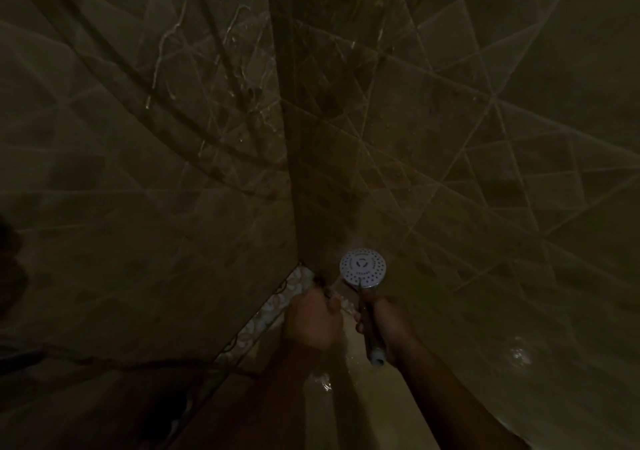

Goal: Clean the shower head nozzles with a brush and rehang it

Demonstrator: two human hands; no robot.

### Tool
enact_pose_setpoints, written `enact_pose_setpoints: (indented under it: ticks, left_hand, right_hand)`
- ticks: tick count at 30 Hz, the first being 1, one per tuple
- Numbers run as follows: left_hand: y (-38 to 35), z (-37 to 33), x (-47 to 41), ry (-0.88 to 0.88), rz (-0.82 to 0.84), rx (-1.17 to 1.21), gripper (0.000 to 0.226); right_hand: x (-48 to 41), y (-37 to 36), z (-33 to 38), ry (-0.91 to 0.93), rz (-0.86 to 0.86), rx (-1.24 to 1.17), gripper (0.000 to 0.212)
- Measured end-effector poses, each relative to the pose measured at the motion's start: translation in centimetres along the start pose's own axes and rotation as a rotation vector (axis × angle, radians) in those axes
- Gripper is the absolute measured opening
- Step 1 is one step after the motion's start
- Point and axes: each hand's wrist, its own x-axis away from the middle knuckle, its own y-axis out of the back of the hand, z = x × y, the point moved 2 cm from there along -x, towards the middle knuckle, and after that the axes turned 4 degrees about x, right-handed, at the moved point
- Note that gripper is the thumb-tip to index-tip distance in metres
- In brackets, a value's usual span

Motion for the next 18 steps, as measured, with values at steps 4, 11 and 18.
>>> enact_pose_setpoints:
  ticks: [4, 11, 18]
  left_hand:
    - [-0.5, -0.8, 0.5, -0.044, 0.031, 0.0, 0.035]
    - [-0.7, -1.3, 0.4, -0.02, 0.041, 0.051, 0.035]
    - [1.3, -0.4, -0.1, 0.028, -0.029, -0.005, 0.038]
  right_hand:
    - [0.4, -0.7, 0.2, 0.003, 0.012, 0.023, 0.036]
    - [1.2, -1.2, 0.2, 0.041, -0.022, 0.101, 0.032]
    - [1.4, -1.2, 0.5, 0.008, 0.002, 0.054, 0.043]
